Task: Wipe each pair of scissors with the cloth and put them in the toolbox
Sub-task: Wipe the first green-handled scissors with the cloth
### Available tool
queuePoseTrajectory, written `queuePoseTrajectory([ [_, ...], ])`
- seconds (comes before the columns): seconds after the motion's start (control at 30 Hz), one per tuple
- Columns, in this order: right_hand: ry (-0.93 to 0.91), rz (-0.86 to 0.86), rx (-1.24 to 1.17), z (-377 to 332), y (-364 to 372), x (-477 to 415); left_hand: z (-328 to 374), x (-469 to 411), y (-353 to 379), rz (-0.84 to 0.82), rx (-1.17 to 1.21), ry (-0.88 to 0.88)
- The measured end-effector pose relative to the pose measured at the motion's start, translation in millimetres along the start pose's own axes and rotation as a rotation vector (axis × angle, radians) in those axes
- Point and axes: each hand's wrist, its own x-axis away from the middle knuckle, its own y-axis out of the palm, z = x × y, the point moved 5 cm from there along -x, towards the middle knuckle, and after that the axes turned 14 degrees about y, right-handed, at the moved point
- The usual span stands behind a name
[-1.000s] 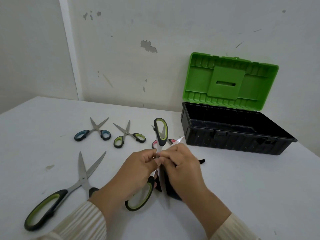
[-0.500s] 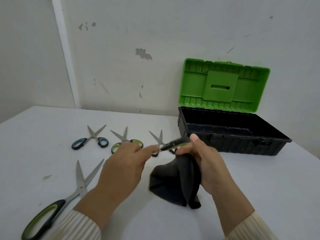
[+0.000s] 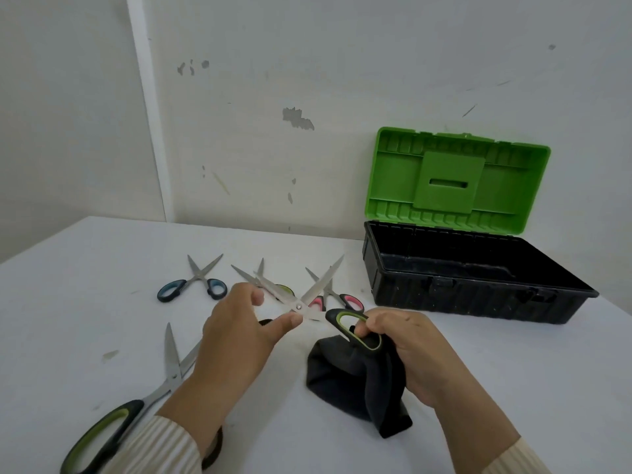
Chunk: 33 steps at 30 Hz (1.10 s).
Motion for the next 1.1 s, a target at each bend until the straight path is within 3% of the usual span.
queuePoseTrajectory([
  [0.13,-0.051,-0.019,0.057,0.9,0.8,-3.4,-2.0,-2.5,7.0,-0.235,0.255,-0.108],
  [0.23,-0.064,-0.060,0.069,3.8,0.7,-7.0,5.2,3.0,8.8,-0.393,0.586,-0.172],
  [0.37,0.002,-0.012,0.036,6.5,-3.0,-9.9,7.6,8.4,11.3,-0.393,0.875,-0.296],
  [0.43,-0.033,0.131,-0.011,5.7,-17.7,-13.3,10.1,11.4,13.8,-0.425,0.885,-0.317],
  [0.53,-0.241,0.382,-0.031,-7.6,-35.7,-6.2,13.8,16.3,17.9,-0.508,0.811,-0.301],
  [0.63,-0.510,0.346,0.085,-20.4,-9.6,10.3,19.4,20.4,22.2,-0.564,0.725,-0.255],
  [0.7,-0.586,0.261,0.410,-17.4,25.6,13.5,23.6,23.0,25.6,-0.574,0.718,-0.224],
  [0.77,-0.635,0.279,0.701,-13.0,43.7,9.8,26.7,24.5,28.0,-0.568,0.707,-0.185],
  [0.9,-0.761,0.497,0.743,-20.2,36.0,9.5,30.7,26.1,30.6,-0.543,0.680,-0.152],
  [1.0,-0.727,0.429,0.837,-8.1,54.2,13.4,32.5,27.6,29.7,-0.544,0.673,-0.151],
  [1.1,-0.698,0.454,0.723,-14.0,42.5,5.1,33.2,27.8,28.5,-0.546,0.657,-0.144],
])
